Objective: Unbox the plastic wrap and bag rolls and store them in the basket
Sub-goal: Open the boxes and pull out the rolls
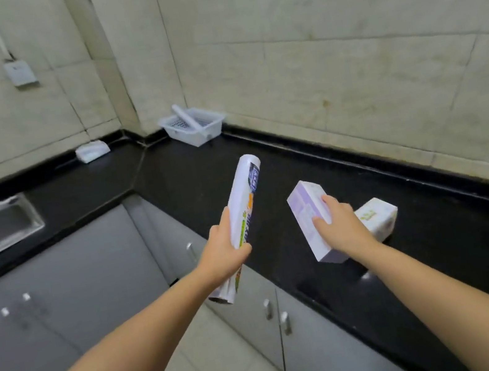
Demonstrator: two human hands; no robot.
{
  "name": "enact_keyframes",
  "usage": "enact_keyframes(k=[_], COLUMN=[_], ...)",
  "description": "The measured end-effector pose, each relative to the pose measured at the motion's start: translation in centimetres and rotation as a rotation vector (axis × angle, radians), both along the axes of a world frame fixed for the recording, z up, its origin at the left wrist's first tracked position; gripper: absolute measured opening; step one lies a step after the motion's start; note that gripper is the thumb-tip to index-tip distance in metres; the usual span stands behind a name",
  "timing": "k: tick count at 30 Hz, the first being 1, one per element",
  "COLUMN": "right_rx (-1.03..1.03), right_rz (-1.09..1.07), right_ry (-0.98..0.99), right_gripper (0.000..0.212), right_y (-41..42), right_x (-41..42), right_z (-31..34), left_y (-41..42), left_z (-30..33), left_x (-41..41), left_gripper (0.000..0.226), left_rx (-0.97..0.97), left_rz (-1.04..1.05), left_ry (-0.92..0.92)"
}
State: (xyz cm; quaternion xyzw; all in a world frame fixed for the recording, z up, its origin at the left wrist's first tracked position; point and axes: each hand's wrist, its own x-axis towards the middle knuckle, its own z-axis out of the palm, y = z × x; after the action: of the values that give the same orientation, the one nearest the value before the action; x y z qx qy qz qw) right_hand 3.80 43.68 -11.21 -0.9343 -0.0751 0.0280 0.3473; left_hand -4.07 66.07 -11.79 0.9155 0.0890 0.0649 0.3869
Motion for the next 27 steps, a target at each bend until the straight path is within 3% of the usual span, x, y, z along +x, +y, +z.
enact_keyframes(k=[10,18,27], right_rx=[-0.055,-0.046,-0.108], right_rz=[0.152,0.151,0.111], right_ry=[0.053,0.098,0.164], right_gripper=[0.053,0.054,0.052], right_y=[14.0,21.9,28.7], right_x=[6.7,20.8,33.1], right_z=[-1.1,-3.1,-4.8], left_y=[13.3,21.9,29.6], left_z=[-2.5,-5.1,-7.3], left_x=[4.1,17.0,30.8], left_gripper=[0.079,0.084,0.09], left_rx=[-0.059,-0.018,0.071], left_rz=[0.15,0.167,0.047], left_ry=[-0.011,0.128,0.281])
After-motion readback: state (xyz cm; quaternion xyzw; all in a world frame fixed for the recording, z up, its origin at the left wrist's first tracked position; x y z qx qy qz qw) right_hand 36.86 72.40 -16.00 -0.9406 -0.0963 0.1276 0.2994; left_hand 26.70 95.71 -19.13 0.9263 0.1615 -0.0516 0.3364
